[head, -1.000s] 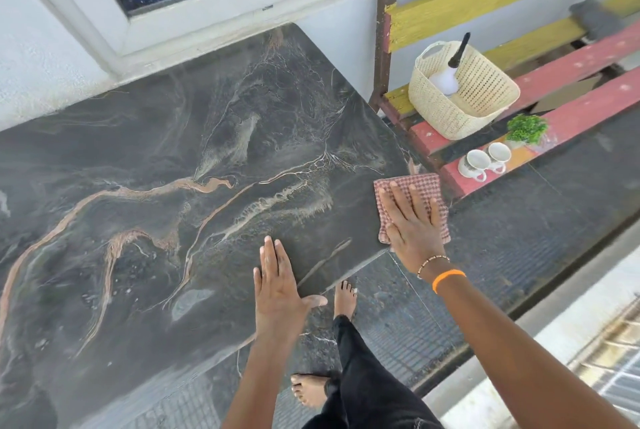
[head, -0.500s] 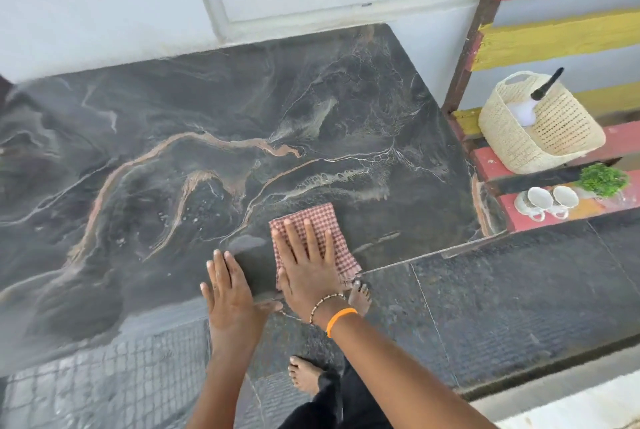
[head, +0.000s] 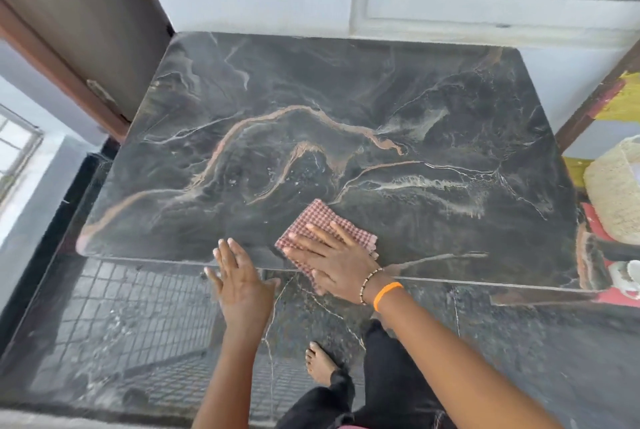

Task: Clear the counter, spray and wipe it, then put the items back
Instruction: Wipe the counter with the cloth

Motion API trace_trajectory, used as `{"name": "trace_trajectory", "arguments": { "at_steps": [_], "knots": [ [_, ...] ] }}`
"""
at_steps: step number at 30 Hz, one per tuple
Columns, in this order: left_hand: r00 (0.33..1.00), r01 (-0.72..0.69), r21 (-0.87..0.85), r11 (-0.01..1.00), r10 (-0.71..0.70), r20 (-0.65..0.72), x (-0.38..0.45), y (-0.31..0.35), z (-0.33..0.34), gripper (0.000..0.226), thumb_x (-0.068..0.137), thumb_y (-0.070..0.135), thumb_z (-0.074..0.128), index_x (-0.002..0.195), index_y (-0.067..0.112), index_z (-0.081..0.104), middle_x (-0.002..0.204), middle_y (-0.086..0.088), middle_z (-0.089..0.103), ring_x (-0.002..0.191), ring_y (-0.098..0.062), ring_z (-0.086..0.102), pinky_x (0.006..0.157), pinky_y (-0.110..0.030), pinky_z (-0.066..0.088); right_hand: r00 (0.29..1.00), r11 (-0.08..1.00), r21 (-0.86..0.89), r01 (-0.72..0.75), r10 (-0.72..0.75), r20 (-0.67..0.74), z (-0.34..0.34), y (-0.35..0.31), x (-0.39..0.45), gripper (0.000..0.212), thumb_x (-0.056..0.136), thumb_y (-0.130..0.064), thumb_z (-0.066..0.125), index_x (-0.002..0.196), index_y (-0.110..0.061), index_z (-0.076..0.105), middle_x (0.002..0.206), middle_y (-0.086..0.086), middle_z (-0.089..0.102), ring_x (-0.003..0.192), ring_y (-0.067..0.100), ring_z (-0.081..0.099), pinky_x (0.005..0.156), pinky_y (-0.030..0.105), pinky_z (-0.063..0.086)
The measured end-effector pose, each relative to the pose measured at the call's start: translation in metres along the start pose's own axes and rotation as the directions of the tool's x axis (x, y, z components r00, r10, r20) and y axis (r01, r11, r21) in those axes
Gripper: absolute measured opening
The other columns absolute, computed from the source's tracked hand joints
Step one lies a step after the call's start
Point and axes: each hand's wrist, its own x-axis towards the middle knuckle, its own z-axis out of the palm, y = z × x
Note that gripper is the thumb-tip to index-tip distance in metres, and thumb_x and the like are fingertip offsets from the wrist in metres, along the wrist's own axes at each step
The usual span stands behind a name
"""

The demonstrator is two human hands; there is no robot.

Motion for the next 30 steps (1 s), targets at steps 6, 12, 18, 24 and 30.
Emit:
{"name": "trace_trajectory", "arguments": {
  "at_steps": [6, 12, 18, 24, 30],
  "knots": [
    [0.995, -0.072, 0.107, 0.992, 0.079, -0.068, 0.019, -0.009, -0.009, 0.082, 0.08, 0.041, 0.067, 0.143, 0.006, 0.027, 0.154, -0.01, 0.021, 0.142, -0.02, 0.024, 0.116, -0.044, -0.01, 0.906, 0.908, 0.017, -0.418, 0.418, -0.066, -0.008, 0.078, -0.036, 0.067, 0.09, -0.034, 0.035, 0.138, -0.052, -0.009, 0.154, 0.001, -0.022, 0.145, 0.03, -0.014, 0.118, 0.044, -0.006],
    [0.984, -0.107, 0.186, 0.977, 0.131, -0.122, 0.025, -0.019, -0.01, 0.084, 0.073, 0.054, 0.062, 0.14, 0.011, 0.036, 0.151, -0.006, 0.033, 0.131, -0.013, 0.044, 0.115, -0.036, -0.011, 0.728, 0.733, 0.08, -0.676, 0.681, -0.081, -0.019, 0.084, 0.027, 0.061, 0.093, -0.036, 0.032, 0.145, -0.043, 0.002, 0.159, 0.01, -0.005, 0.146, 0.036, -0.003, 0.118, 0.051, 0.002],
    [0.976, -0.18, -0.042, 0.983, 0.173, -0.13, 0.039, -0.039, -0.024, 0.067, 0.074, 0.03, 0.075, 0.132, 0.009, 0.05, 0.14, -0.007, 0.05, 0.126, -0.015, 0.05, 0.115, -0.037, -0.012, 0.863, 0.865, 0.087, -0.494, 0.5, -0.071, -0.031, 0.013, 0.105, 0.062, 0.092, -0.037, 0.03, 0.145, -0.044, -0.001, 0.159, 0.009, -0.003, 0.146, 0.034, -0.003, 0.117, 0.052, -0.002],
    [0.986, -0.057, -0.137, 0.989, 0.035, -0.163, 0.086, -0.073, -0.062, 0.061, 0.082, -0.006, 0.055, 0.14, -0.001, 0.035, 0.144, -0.018, 0.042, 0.136, -0.031, 0.035, 0.117, -0.049, 0.008, 0.996, 0.999, -0.042, -0.023, 0.019, -0.09, -0.004, -0.084, 0.105, 0.065, 0.082, -0.04, 0.031, 0.145, -0.043, 0.012, 0.157, 0.01, 0.02, 0.144, 0.032, 0.02, 0.114, 0.055, 0.013],
    [0.999, 0.043, -0.04, 0.998, -0.044, -0.007, 0.125, -0.087, -0.078, 0.078, 0.088, 0.023, 0.061, 0.147, 0.004, 0.014, 0.158, -0.01, 0.011, 0.146, -0.025, 0.005, 0.117, -0.044, -0.003, 0.997, 0.994, -0.088, -0.061, 0.056, -0.061, -0.024, 0.001, 0.09, 0.071, 0.077, -0.038, 0.036, 0.143, -0.048, 0.011, 0.157, 0.002, 0.018, 0.145, 0.025, 0.016, 0.117, 0.046, 0.009]
  ]
}}
